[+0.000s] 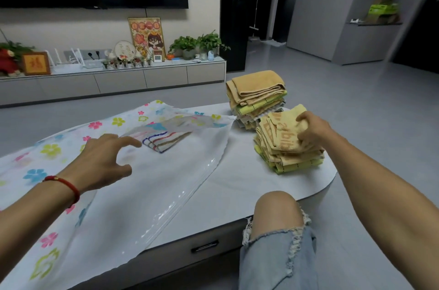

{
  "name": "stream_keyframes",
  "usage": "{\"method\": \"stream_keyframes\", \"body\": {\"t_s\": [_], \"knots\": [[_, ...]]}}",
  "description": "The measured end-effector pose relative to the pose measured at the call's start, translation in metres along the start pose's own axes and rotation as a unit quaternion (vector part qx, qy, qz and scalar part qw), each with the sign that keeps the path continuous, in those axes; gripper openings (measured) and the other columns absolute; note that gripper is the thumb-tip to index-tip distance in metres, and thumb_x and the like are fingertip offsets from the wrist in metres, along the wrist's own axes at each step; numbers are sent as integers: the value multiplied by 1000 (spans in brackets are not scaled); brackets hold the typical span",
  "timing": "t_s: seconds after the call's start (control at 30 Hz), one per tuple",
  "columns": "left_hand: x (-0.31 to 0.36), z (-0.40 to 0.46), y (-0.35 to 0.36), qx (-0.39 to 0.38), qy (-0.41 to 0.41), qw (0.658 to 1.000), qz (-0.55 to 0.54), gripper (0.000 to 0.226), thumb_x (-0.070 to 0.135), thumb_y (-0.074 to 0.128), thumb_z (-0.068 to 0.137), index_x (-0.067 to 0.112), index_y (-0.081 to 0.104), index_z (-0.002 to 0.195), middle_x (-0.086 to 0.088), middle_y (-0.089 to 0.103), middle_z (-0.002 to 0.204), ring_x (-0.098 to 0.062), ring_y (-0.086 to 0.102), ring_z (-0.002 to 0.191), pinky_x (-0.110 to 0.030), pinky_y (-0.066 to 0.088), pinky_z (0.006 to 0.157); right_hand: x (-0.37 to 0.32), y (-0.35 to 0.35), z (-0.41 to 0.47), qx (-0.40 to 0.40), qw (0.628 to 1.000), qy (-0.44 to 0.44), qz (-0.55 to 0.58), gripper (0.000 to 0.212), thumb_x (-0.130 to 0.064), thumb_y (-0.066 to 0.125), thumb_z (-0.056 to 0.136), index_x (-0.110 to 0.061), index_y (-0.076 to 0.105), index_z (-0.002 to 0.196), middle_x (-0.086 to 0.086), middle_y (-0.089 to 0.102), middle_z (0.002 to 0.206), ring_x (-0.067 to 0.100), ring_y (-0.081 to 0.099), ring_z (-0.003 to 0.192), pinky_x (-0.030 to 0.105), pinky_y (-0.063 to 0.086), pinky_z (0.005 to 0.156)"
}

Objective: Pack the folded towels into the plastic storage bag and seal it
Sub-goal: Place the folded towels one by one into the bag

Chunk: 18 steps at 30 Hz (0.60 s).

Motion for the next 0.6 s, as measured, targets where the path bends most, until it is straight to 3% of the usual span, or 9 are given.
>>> {"method": "stream_keyframes", "body": {"t_s": [0.07, 0.1, 0.2, 0.3, 0.43, 0.53, 0.6], "knots": [[-3, -5, 2, -19, -20, 1000, 3, 55, 25, 73, 80, 40, 52, 129, -8, 57, 135, -25, 53, 111, -36, 45, 92, -4, -4, -2, -105, 987, 37, 112, 53, -2, 70, 89, -31, 59, 132, 17, 64, 123, 39, 67, 111, 51, 58, 94], [-4, -8, 3, -31, -29, 999, 9, 57, 27, 73, 81, 40, 50, 132, -7, 55, 139, -23, 55, 107, -34, 48, 89, -7, -5, -5, -145, 976, 49, 153, 50, -1, 66, 92, -32, 63, 131, 15, 64, 125, 35, 67, 111, 48, 58, 95], [-7, -11, 7, -52, -37, 997, 36, 68, 31, 70, 84, 42, 38, 143, -6, 56, 138, -19, 54, 94, -29, 48, 75, -20, -5, -17, -176, 950, 24, 256, 47, 5, 58, 91, -31, 76, 117, 14, 70, 127, 27, 69, 97, 36, 60, 80], [-11, -10, 2, -33, -30, 996, 71, 83, 34, 69, 83, 40, 22, 151, -7, 62, 123, -20, 50, 86, -31, 44, 66, -36, 0, -43, -210, 921, -17, 328, 43, -2, 63, 89, -31, 79, 117, 14, 71, 127, 31, 73, 99, 39, 63, 80], [-18, -7, -18, -3, -19, 994, 108, 92, 41, 70, 80, 42, 13, 152, -5, 64, 116, -27, 56, 89, -34, 48, 66, -68, 16, -86, -247, 915, -114, 297, 25, -35, 64, 99, -29, 78, 119, 10, 74, 123, 25, 75, 90, 34, 61, 73], [-22, -4, -32, 13, -4, 992, 127, 99, 43, 73, 77, 40, 10, 153, -6, 65, 110, -27, 53, 82, -37, 53, 66, -105, 36, -115, -289, 908, -212, 216, 26, -30, 59, 103, -36, 76, 123, -1, 73, 123, 24, 69, 85, 34, 56, 69], [-24, 1, -40, 10, 0, 992, 130, 103, 45, 75, 75, 39, 8, 153, -7, 64, 123, -30, 58, 93, -38, 54, 70, -138, 61, -132, -358, 878, -256, 190, 30, -26, 59, 104, -39, 72, 128, -8, 72, 124, 18, 67, 77, 30, 55, 63]]}}
Point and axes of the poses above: each hand's wrist, its own z-axis towards the middle knuckle, its own y-axis out of the palm, x = y × z, the point moved 3 cm from there along z, towards the middle knuckle
